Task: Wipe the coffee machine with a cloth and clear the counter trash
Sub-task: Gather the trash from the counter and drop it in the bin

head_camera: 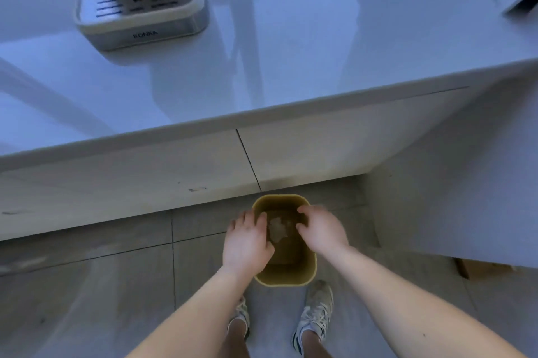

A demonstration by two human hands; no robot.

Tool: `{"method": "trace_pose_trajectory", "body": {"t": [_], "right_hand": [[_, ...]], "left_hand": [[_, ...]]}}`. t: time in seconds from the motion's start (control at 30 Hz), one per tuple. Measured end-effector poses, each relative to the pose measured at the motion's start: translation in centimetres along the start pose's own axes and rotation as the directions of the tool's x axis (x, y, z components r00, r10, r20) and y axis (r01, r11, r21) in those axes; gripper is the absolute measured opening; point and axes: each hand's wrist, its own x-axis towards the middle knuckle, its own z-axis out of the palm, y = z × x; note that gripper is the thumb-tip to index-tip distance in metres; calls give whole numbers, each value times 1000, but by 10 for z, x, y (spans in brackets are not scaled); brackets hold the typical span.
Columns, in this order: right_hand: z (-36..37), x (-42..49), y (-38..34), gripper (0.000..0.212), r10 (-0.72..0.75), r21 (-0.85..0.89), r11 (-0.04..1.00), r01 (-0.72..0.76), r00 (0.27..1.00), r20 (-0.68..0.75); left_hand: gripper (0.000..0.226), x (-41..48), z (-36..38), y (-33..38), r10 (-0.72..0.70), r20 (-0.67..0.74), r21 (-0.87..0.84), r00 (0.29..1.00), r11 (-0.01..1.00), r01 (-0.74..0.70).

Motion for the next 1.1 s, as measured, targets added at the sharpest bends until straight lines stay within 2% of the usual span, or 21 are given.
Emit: {"method": "trace_pose_trajectory", "body": {"t": [0.23, 0.4, 0.6, 0.83, 1.1], "right_hand": [[-91, -43, -45, 36, -86, -8, 996, 85, 994, -68], [-140, -69, -63, 42, -109, -20, 994, 107, 989, -99], [-197, -83, -75, 42, -208, -36, 978, 205, 967, -149], [-236, -88, -86, 40, -238, -70, 971, 230, 957, -165], [-271, -67, -120, 43, -235, -89, 971, 221, 950, -206]], "left_hand": [[61, -48, -92, 21, 28, -81, -1, 996, 1000, -29], [60, -74, -141, 32, 36, -140, 3, 989, 999, -36], [63, -86, -192, 44, 51, -251, 43, 967, 998, -41], [62, -91, -228, 51, 39, -322, 34, 946, 999, -30], [60, -62, -283, 42, 116, -394, 64, 912, 993, -99]]}}
